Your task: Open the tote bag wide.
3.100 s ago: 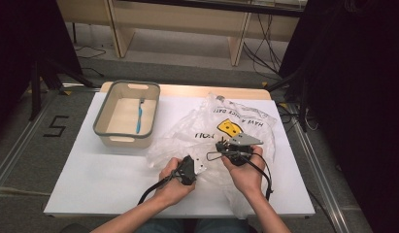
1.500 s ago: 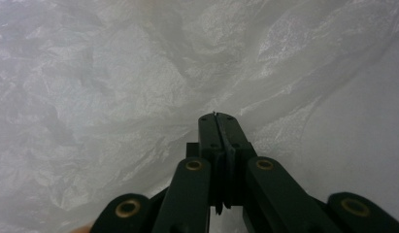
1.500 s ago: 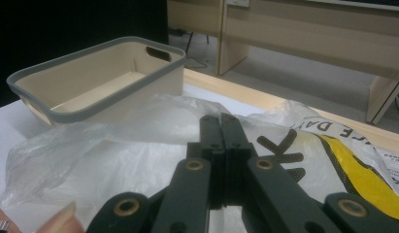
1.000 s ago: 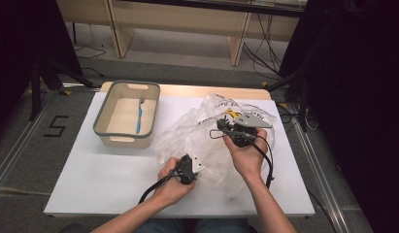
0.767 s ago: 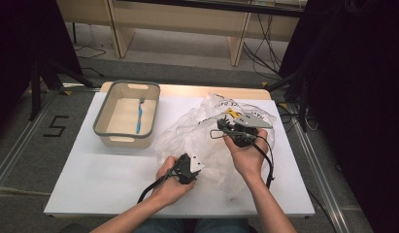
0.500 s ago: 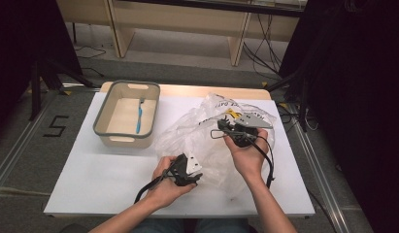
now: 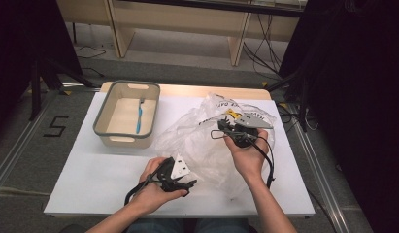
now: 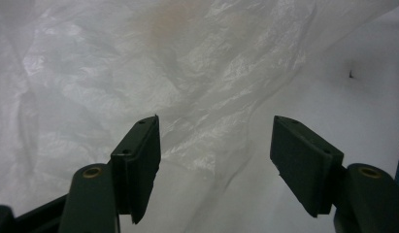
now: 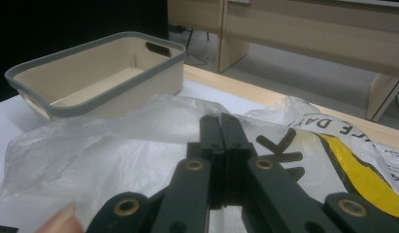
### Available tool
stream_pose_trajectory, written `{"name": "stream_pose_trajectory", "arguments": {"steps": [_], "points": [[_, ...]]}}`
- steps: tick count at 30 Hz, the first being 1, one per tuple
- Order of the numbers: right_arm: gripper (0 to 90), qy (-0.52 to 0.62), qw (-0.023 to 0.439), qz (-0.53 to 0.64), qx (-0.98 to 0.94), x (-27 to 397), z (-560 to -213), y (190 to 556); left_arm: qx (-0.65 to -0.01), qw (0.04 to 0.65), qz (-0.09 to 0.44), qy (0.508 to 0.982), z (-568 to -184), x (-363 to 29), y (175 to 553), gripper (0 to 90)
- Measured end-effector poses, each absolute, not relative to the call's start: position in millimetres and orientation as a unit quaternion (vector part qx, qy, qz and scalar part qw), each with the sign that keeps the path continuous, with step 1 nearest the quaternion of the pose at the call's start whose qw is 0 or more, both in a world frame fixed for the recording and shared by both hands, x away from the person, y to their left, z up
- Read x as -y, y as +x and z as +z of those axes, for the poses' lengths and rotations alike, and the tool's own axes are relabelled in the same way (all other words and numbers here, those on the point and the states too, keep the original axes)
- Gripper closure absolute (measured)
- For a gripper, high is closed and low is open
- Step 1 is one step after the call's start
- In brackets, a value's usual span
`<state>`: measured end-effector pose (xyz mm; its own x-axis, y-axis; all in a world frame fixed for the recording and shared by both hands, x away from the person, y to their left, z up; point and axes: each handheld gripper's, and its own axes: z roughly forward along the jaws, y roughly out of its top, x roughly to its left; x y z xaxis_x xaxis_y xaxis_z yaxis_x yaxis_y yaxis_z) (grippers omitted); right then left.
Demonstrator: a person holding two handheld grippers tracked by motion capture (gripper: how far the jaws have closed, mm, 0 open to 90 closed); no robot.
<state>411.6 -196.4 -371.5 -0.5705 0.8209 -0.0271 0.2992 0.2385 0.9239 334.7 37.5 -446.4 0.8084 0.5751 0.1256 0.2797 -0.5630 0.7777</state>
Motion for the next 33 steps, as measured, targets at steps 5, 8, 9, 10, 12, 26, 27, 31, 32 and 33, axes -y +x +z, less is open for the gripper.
{"name": "stream_pose_trajectory", "arguments": {"steps": [5,8,9,10,12,26,27,31,32,33], "points": [[90.0,0.38,0.268,0.487,-0.74,196.8,-371.8,411.4,-0.257,0.407,0.186,0.857,-444.9,-49.0,331.5,35.0],[90.0,0.38,0.267,0.486,-0.74,196.7,-372.4,411.5,-0.264,0.41,0.186,0.853,-444.3,-55.2,330.1,35.0],[90.0,0.38,0.267,0.486,-0.74,196.6,-372.6,411.6,-0.266,0.41,0.186,0.852,-443.9,-57.4,329.8,35.0],[90.0,0.38,0.267,0.486,-0.74,196.6,-372.7,411.7,-0.269,0.412,0.186,0.851,-443.8,-59.3,329.4,35.1],[90.0,0.381,0.267,0.486,-0.74,196.6,-372.6,411.8,-0.274,0.413,0.188,0.848,-443.4,-63.2,329.0,35.1],[90.0,0.384,0.268,0.485,-0.738,198.4,-372.0,411.9,-0.296,0.417,0.197,0.836,-440.0,-85.2,328.2,35.1],[90.0,0.384,0.268,0.485,-0.738,198.5,-372.0,411.9,-0.297,0.418,0.197,0.836,-439.7,-86.1,328.0,35.1],[90.0,0.385,0.268,0.485,-0.738,198.7,-372.2,412.1,-0.3,0.419,0.198,0.834,-438.9,-89.3,327.0,35.2],[90.0,0.385,0.269,0.484,-0.738,198.9,-372.4,412.1,-0.301,0.417,0.2,0.834,-438.4,-90.3,326.9,35.2],[90.0,0.385,0.269,0.484,-0.738,199.1,-372.6,412.3,-0.302,0.419,0.199,0.833,-438.1,-90.9,326.7,35.2]]}}
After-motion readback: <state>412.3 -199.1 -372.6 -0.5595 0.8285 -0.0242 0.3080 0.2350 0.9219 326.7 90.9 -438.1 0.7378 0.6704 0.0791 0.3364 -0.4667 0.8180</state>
